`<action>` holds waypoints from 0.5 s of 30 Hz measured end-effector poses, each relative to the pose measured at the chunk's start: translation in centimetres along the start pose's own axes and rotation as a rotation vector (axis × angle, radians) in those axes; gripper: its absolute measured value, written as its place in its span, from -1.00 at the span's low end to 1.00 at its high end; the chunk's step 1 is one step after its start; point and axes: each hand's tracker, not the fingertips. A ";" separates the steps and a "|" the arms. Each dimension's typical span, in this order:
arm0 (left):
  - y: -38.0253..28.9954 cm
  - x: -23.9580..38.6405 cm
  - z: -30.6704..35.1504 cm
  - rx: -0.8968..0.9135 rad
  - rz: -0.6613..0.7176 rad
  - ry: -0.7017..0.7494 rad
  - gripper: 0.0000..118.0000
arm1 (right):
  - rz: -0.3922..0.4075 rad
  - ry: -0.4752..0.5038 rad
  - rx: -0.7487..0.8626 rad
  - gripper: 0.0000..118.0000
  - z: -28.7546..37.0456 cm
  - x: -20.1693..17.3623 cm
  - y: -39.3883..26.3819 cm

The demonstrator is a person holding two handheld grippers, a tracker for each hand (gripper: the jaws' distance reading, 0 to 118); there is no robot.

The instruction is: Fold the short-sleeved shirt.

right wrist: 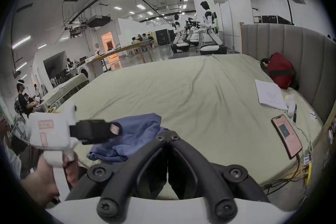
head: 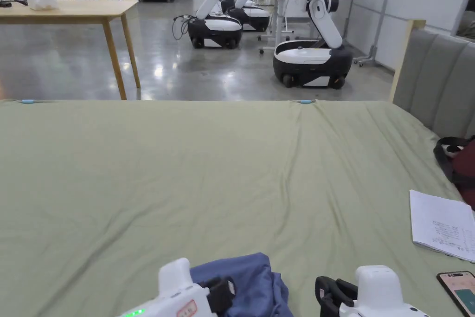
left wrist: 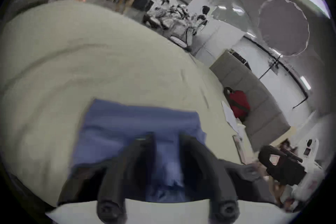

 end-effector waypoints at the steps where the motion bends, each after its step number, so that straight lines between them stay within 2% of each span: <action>1: -1.4 1.5 -1.2 -0.048 -0.031 -0.048 -0.60 | 0.004 0.003 -0.009 -0.99 -0.3 -0.1 0.0; 3: -3.8 3.1 -2.9 -0.144 -0.095 0.008 -0.60 | 0.000 0.011 -0.023 -0.99 -0.4 -0.3 0.1; 5: -5.2 3.6 -3.6 -0.109 -0.126 0.008 -0.60 | -0.016 0.027 -0.028 -0.99 -0.5 -0.3 0.1; 9: -3.4 3.0 -0.8 -0.037 -0.083 -0.043 -0.60 | -0.028 0.100 -0.062 -0.99 -2.6 -0.8 0.2; 11: -1.8 2.4 1.9 0.031 -0.131 -0.019 -0.60 | -0.085 0.198 -0.107 -0.99 -4.7 -1.3 0.2; 13: -0.5 0.5 4.4 0.064 -0.119 -0.005 -0.60 | -0.163 0.286 -0.144 -0.99 -7.1 -1.7 -0.4; 15: 0.7 -1.9 6.3 0.086 -0.092 -0.002 -0.59 | -0.204 0.317 -0.188 -0.99 -9.1 -1.8 -1.4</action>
